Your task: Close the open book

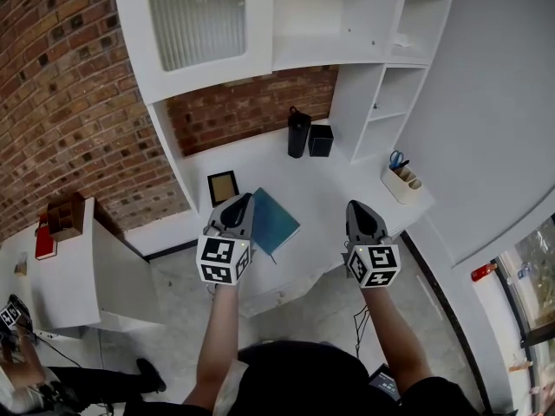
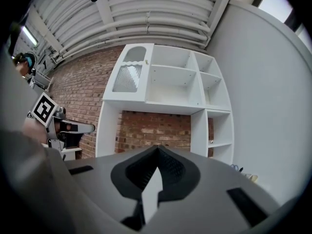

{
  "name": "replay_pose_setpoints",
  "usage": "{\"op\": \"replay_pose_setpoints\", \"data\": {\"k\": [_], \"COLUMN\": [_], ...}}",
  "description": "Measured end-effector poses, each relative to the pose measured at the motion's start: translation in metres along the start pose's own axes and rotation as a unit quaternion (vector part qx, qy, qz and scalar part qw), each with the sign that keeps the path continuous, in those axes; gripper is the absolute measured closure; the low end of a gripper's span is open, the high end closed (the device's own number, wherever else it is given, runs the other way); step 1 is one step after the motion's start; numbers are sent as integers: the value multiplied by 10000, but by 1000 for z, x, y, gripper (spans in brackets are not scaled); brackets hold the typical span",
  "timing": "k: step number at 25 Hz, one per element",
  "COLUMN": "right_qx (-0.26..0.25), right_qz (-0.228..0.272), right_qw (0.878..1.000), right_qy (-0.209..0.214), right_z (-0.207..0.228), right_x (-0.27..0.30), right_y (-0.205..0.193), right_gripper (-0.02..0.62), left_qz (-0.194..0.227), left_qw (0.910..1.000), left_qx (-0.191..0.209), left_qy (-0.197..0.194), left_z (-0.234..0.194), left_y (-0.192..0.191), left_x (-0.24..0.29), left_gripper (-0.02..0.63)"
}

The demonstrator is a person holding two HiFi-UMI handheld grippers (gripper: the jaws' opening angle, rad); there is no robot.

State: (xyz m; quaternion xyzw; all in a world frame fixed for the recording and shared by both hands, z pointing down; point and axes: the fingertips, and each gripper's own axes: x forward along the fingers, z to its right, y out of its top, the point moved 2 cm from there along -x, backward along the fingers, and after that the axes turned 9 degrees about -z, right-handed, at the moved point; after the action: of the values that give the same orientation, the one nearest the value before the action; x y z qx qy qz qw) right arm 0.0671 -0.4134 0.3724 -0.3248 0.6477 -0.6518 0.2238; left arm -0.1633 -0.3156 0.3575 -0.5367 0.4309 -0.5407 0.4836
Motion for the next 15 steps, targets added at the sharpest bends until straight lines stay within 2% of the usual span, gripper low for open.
{"op": "replay_pose_setpoints", "data": {"k": [15], "right_qx": [24], "right_qz": [-130], "right_qw": [9999], "right_qy": [92], "right_z": [-5], "right_x": [7], "right_y": [-6], "right_gripper": [598], "left_qz": [-63], "left_qw": [10000], "left_qx": [-4], "left_qy": [41], "left_z": [-6], "left_y": [-6], "left_x": [0], "left_gripper": [597]}}
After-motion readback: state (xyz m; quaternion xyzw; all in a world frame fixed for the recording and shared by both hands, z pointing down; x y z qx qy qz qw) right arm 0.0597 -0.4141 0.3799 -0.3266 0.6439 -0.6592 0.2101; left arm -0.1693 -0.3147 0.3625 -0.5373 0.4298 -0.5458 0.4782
